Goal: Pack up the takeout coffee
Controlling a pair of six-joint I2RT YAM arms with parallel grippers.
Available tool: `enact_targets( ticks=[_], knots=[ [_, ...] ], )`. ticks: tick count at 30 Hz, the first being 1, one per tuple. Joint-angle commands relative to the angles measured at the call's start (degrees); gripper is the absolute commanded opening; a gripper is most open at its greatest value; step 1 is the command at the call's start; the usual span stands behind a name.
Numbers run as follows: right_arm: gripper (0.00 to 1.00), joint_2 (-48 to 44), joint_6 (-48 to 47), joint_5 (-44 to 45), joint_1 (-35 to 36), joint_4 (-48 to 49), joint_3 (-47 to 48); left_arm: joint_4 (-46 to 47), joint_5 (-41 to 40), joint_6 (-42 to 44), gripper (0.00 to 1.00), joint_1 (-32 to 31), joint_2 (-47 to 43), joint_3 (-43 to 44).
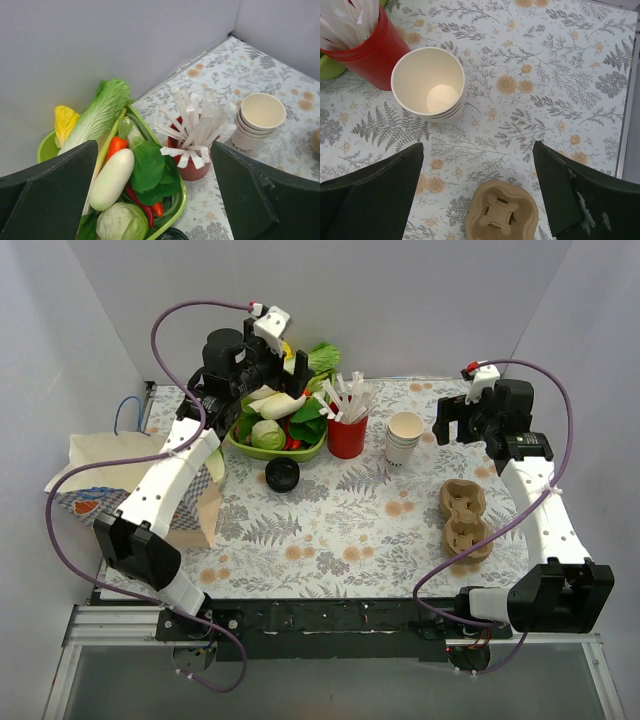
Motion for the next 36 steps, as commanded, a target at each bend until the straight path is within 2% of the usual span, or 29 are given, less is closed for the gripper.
enact_targets(
  ticks=[1, 3, 4, 8, 15, 18, 20, 28, 36],
  knots=[
    [0.98, -0.6, -11.8, -9.9, 0.2, -1.6, 4.4, -6.3, 8.2, 3.5, 0.98, -0.5, -3.6, -1.1],
    [0.97, 1.0, -18.1, -14.4, 0.2, -4.6, 6.4, -8.0, 10.6, 5.1, 0.98, -0.5, -5.4, -3.7],
    [0.96, 1.6, -24.1, -18.4, 0.2, -5.8, 7.4, -8.6, 13.0, 5.6, 0.98, -0.5, -6.1, -4.5],
    [0.93, 7.8, -33.1, -24.8, 0.4, -17.3, 17.1, -12.6, 16.8, 6.4, 0.98, -0.5, -8.5, -7.8],
    [0.72, 25.5, -39.8, -27.5, 1.3, -33.9, 37.1, -13.3, 17.7, 4.0, 0.98, -0.5, -12.8, -13.9],
    [0.64, 31.0, -40.1, -25.7, 2.6, -36.2, 43.9, -12.0, 17.1, 2.4, 0.98, -0.5, -14.6, -15.3],
    [0.62, 32.9, -40.9, -25.7, 3.9, -38.4, 46.5, -11.9, 17.1, 2.1, 0.98, -0.5, -15.2, -15.4],
    [0.56, 34.9, -47.8, -23.1, 10.6, -40.2, 42.6, -11.9, 14.1, 3.4, 0.98, -0.5, -16.4, -15.4],
    [0.57, 37.1, -45.4, -18.7, 12.4, -38.6, 42.7, -12.1, 14.0, 3.8, 0.98, -0.5, -16.4, -14.6]
  ],
)
